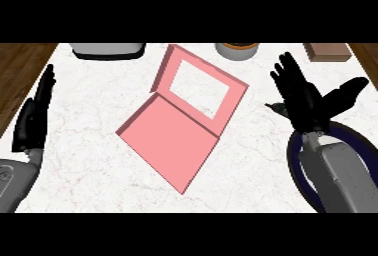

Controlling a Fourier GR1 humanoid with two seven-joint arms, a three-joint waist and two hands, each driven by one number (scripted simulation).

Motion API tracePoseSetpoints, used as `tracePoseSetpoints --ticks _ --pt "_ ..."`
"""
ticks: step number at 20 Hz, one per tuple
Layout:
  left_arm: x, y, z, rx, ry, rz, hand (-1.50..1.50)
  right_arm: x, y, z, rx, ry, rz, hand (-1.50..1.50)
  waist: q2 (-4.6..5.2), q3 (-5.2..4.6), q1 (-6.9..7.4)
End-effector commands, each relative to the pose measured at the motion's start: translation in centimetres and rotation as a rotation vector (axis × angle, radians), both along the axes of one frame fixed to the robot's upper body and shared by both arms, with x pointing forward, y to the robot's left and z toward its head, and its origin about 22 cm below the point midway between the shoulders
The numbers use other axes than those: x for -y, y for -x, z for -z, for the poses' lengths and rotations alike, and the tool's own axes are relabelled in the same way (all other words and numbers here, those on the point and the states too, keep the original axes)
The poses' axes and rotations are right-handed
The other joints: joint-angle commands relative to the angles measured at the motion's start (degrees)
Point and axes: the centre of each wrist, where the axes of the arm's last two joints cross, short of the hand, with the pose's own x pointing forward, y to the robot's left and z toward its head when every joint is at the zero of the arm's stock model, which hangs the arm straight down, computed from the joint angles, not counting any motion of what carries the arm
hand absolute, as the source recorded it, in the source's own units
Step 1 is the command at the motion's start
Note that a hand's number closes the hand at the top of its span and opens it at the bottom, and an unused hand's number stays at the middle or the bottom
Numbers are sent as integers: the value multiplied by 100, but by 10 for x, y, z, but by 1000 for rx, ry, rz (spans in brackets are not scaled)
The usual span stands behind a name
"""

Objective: Pick the squash from the plate and place it in the cardboard box

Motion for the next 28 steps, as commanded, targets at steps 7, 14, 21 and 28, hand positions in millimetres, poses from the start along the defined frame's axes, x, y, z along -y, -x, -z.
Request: tracePoseSetpoints --ticks 7,14,21,28 --pt "9 28 43 -202 105 2 0 37 8 -72 494 901 -268 -150 -176 -378 -303" --pt "20 58 51 -255 212 37 0 103 78 25 726 870 -258 -150 98 -113 -183" --pt "20 69 55 -262 205 22 0 142 80 -12 721 1436 -329 -150 74 -142 -180" --pt "16 65 39 -269 193 34 0 145 92 -54 396 1910 -472 -150 69 -166 -177"
